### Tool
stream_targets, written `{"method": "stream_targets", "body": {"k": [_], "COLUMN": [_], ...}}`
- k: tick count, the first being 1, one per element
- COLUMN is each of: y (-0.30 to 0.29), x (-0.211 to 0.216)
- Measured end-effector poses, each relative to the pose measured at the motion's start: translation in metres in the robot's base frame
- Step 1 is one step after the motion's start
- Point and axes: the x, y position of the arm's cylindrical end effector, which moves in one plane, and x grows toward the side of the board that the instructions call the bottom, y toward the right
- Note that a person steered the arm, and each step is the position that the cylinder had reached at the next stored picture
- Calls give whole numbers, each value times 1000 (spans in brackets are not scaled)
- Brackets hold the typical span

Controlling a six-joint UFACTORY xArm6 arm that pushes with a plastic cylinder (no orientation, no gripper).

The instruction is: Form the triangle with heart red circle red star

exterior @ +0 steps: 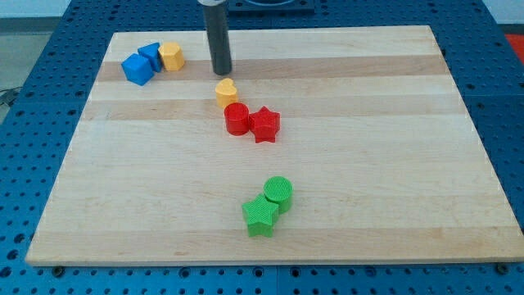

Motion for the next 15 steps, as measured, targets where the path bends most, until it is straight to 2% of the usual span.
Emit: {"method": "stream_targets", "body": {"k": [1,3,5,7,8,9,10,11,12,13,15], "y": [-10,78,68,33,27,22,12,53,75,68,28], "x": [-5,44,132,125,79,52,86,122,65,38,38]}}
